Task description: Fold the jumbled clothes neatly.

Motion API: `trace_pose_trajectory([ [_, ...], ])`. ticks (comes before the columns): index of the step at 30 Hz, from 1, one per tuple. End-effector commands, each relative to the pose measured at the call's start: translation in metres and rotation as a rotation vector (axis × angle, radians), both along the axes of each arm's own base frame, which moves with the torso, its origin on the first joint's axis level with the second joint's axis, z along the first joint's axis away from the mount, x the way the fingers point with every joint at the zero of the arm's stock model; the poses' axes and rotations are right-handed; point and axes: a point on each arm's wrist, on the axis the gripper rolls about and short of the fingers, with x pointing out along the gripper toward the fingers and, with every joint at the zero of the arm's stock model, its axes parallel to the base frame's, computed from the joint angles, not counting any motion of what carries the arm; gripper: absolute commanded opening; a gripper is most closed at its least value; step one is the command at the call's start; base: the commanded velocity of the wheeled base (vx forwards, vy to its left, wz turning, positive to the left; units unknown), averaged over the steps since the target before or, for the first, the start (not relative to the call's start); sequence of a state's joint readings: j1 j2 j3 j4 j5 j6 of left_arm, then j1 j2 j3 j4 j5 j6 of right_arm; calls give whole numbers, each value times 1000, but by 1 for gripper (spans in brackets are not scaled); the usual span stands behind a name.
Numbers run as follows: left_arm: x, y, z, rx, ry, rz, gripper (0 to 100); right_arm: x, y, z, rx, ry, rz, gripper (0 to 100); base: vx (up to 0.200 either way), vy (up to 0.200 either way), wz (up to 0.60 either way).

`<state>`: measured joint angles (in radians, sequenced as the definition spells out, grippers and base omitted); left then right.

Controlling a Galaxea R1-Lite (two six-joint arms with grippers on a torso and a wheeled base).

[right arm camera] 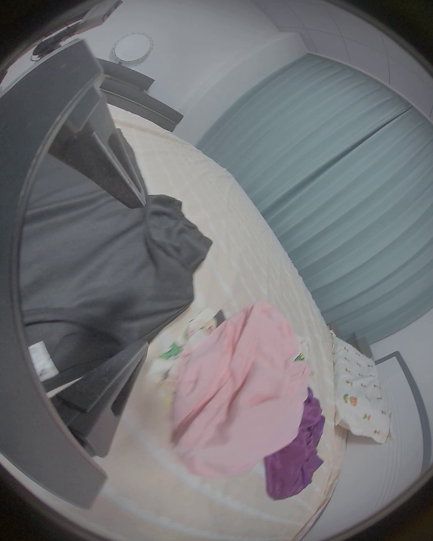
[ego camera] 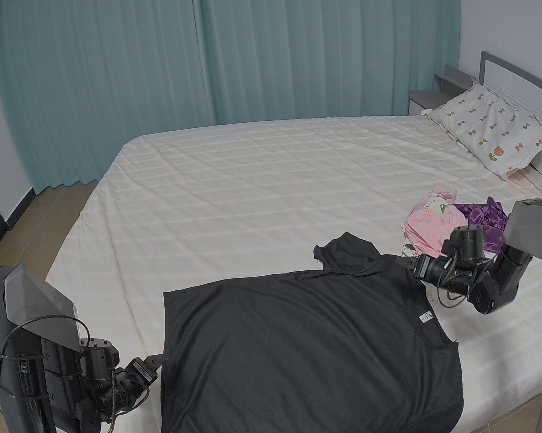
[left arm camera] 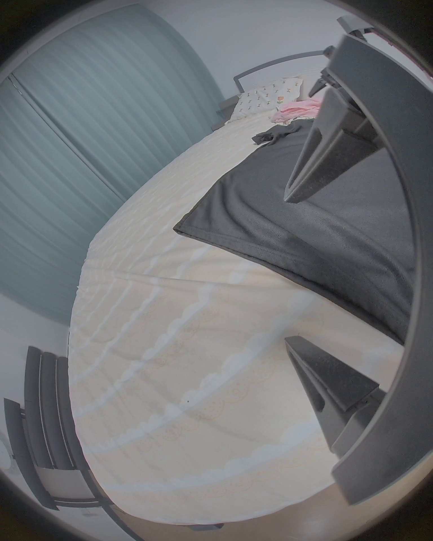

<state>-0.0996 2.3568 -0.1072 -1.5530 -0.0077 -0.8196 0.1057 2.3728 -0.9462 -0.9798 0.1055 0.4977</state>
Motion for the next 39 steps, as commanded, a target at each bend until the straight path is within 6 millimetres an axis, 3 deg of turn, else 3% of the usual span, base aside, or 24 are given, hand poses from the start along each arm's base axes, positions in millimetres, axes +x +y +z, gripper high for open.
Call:
trace_pose_trajectory([
  [1, 3, 6, 0, -31, -14, 18, 100, 70, 53, -14, -38, 19, 18, 100, 0, 0, 0],
  [11, 1, 5, -1, -49, -3, -6, 100, 108, 59, -35, -58, 22, -13, 100, 0, 0, 0],
  [25, 0, 4, -1, -47, 1, -13, 100, 121, 58, -51, -62, 15, -29, 100, 0, 0, 0],
  [26, 0, 4, -1, -47, 1, -13, 100, 121, 58, -51, -62, 15, -29, 0, 0, 0, 0],
  [34, 0, 4, -1, -46, 1, -12, 100, 125, 50, -46, -53, -11, -46, 0, 0, 0, 0],
  [39, 0, 4, -1, -45, 1, -11, 100, 135, 39, -30, -13, -83, -96, 0, 0, 0, 0],
])
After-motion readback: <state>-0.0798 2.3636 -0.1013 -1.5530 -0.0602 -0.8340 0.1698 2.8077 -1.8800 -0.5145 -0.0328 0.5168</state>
